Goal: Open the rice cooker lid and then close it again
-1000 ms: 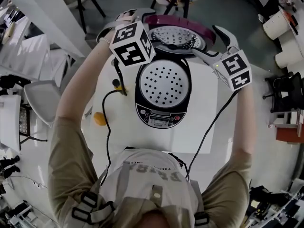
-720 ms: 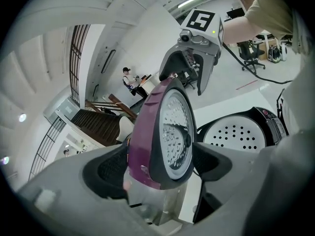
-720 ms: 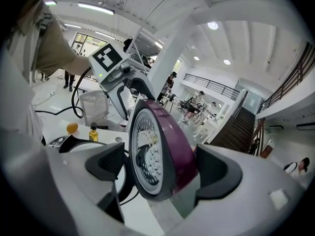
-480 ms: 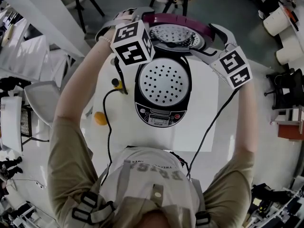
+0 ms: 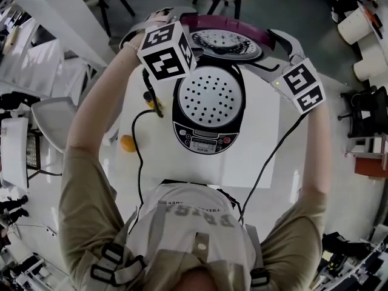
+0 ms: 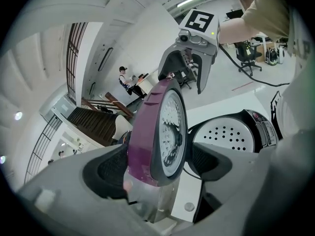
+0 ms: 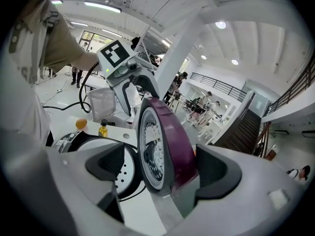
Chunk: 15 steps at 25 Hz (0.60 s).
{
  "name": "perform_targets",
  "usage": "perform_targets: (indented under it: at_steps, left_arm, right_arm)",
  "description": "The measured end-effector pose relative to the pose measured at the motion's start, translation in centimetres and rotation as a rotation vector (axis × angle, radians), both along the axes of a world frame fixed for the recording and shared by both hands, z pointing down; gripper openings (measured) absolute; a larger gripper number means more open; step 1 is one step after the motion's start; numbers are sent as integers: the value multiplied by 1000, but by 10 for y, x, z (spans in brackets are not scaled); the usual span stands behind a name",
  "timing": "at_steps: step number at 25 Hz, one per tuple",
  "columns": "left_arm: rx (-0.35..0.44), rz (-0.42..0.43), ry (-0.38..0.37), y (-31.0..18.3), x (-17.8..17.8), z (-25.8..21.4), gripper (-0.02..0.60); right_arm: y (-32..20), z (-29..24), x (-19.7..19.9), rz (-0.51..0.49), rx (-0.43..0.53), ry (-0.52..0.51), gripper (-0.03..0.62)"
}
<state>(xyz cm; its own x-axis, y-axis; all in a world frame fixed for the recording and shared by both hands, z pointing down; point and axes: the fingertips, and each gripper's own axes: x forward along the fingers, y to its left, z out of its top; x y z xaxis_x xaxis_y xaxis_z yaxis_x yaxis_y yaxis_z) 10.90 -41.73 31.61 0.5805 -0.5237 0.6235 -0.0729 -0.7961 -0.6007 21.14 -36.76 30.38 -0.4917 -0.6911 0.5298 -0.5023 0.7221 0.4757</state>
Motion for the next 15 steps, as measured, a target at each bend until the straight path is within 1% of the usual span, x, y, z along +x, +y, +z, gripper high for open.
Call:
perform_targets:
  at_steps: [5, 9, 15]
  left_arm:
    - [-14, 11, -17, 15, -4, 3, 426]
    - [-47, 19, -10, 29, -8, 5, 426]
    - [-43, 31, -39, 49, -15, 12, 426]
  right_arm:
    - [16, 2, -3, -10, -15, 10, 431]
    - [29, 5, -6, -28, -28, 12, 431]
    - [49, 12, -9, -51, -44, 25, 433]
